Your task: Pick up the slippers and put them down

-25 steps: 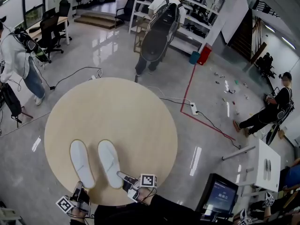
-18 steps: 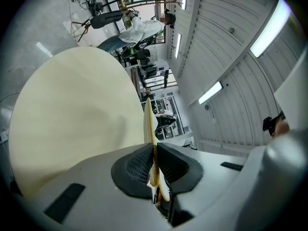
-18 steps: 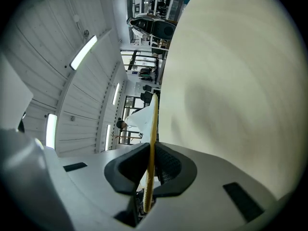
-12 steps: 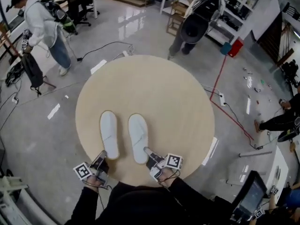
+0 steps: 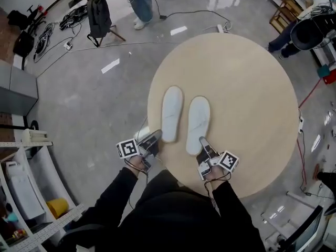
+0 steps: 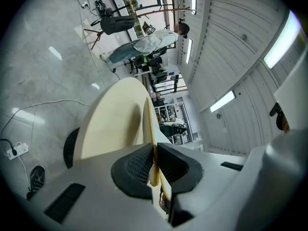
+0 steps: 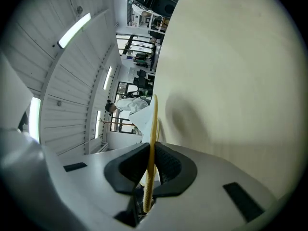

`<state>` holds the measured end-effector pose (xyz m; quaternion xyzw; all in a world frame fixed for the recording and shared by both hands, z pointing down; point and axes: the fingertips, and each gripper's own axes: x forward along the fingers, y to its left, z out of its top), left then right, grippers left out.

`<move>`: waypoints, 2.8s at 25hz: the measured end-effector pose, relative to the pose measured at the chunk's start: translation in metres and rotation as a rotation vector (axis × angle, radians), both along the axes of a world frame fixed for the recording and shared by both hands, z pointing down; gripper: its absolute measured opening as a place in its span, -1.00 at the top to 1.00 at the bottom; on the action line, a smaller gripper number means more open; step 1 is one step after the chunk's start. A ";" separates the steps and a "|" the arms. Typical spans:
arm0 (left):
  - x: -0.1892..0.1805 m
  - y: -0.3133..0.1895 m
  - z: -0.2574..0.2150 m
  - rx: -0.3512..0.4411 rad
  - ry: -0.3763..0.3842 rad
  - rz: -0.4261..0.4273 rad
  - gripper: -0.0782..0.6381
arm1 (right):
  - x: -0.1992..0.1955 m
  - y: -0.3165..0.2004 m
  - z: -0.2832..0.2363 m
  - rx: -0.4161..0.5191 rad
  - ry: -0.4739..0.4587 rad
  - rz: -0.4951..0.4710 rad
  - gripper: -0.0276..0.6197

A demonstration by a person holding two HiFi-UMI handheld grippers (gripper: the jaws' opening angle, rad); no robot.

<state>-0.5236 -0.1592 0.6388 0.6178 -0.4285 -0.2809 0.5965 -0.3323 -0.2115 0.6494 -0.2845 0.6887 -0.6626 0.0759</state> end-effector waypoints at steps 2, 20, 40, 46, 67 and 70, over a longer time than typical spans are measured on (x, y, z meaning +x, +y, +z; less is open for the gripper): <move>-0.013 0.002 0.010 -0.020 -0.009 -0.018 0.66 | -0.017 -0.002 0.005 -0.003 0.009 -0.025 0.79; -0.062 0.016 0.063 -0.176 -0.143 -0.076 0.65 | -0.087 -0.006 0.050 0.017 0.165 -0.092 0.79; -0.055 0.023 0.043 -0.184 -0.787 0.144 0.23 | -0.072 0.000 0.031 0.470 0.849 -0.502 0.10; -0.025 0.030 0.003 -0.054 -0.795 0.172 0.23 | -0.065 0.015 -0.003 0.567 0.822 -0.496 0.10; 0.243 0.100 -0.084 0.217 -0.770 0.553 0.62 | 0.096 0.124 -0.087 0.566 0.539 -0.498 0.87; 0.267 0.105 -0.093 0.226 -0.772 0.595 0.62 | 0.116 0.127 -0.096 0.596 0.521 -0.463 0.87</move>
